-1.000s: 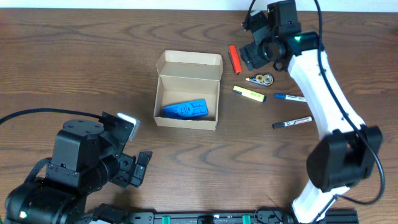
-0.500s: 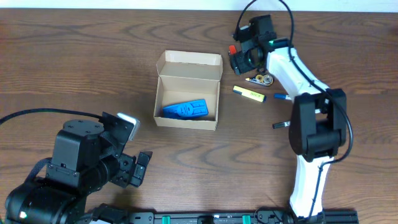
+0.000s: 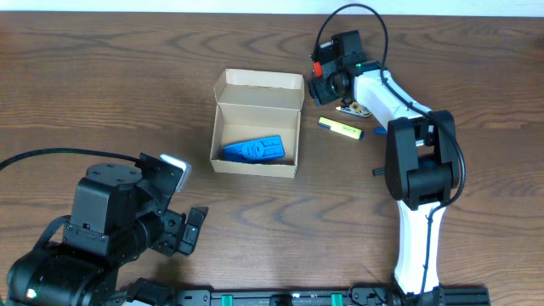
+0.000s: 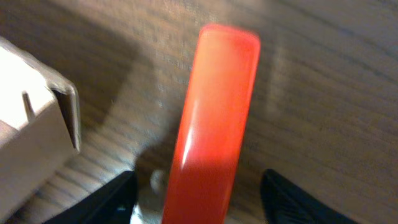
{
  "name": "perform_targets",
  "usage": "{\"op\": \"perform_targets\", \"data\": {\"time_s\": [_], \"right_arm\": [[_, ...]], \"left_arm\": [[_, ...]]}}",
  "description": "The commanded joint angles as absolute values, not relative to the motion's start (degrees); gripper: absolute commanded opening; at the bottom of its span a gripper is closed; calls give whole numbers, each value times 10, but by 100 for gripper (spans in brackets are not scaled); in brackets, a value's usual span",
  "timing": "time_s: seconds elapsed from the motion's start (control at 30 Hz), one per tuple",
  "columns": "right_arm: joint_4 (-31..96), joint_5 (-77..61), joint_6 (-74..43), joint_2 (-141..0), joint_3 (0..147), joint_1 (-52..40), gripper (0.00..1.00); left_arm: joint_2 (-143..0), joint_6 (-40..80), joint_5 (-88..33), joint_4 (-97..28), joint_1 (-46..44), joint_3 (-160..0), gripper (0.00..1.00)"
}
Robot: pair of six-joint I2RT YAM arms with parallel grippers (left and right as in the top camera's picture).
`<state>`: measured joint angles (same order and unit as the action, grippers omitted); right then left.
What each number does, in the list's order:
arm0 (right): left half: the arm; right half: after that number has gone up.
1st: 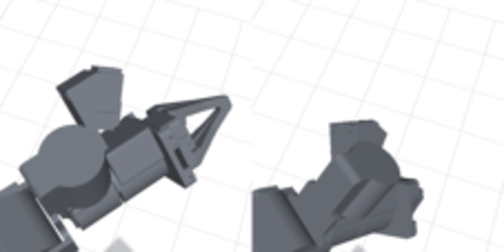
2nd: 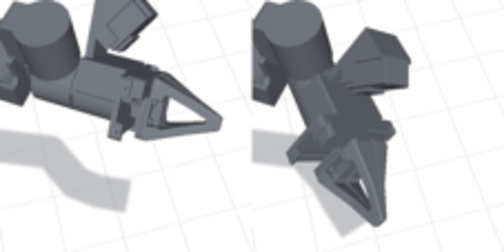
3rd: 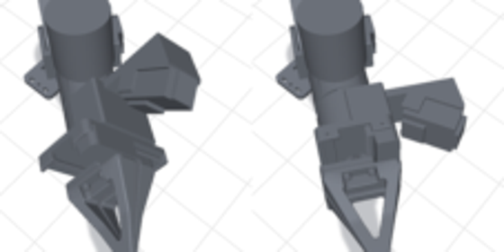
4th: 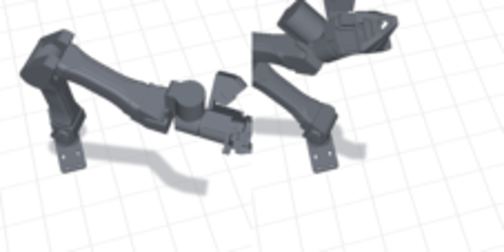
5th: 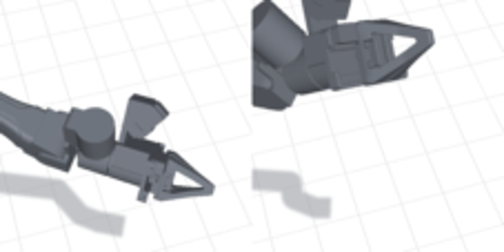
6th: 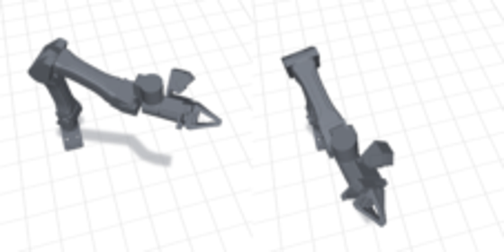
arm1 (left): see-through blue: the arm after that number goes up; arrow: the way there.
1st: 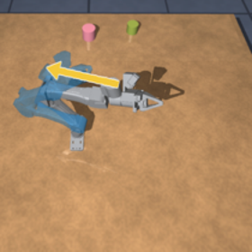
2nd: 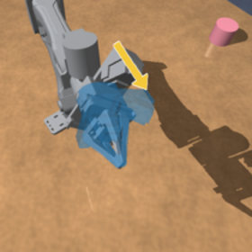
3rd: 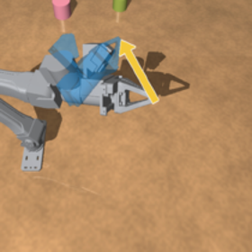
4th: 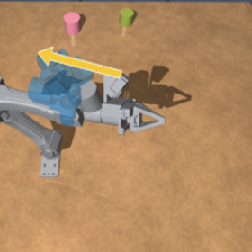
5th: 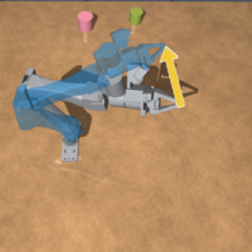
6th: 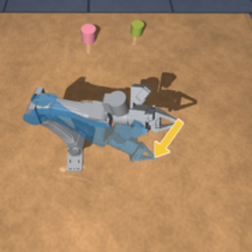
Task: Pack container
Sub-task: 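Grasp the red stapler with the right gripper, then carry the red stapler into the box beside the duster and release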
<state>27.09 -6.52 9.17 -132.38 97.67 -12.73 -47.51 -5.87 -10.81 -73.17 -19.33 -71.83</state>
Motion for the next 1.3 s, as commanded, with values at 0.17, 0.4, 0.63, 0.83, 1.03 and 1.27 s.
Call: {"op": "perform_targets", "data": {"time_s": [0.17,0.4,0.63,0.83,1.03,1.27], "right_arm": [[269,-69,73,-1342,976,-133,42],[272,-69,36,-1335,976,-132,25],[299,-56,26,-1269,976,-131,12],[333,-53,26,-1169,976,-134,11],[372,-53,27,-1068,976,-155,11],[432,-54,103,-1015,976,-236,9]], "left_arm": [[-476,-62,-114,-733,-191,-726,95],[-476,-62,-114,-733,-191,-726,95],[-476,-62,-114,-733,-191,-726,95],[-476,-62,-114,-733,-191,-726,95],[-476,-62,-114,-733,-191,-726,95],[-476,-62,-114,-733,-191,-726,95]]}}
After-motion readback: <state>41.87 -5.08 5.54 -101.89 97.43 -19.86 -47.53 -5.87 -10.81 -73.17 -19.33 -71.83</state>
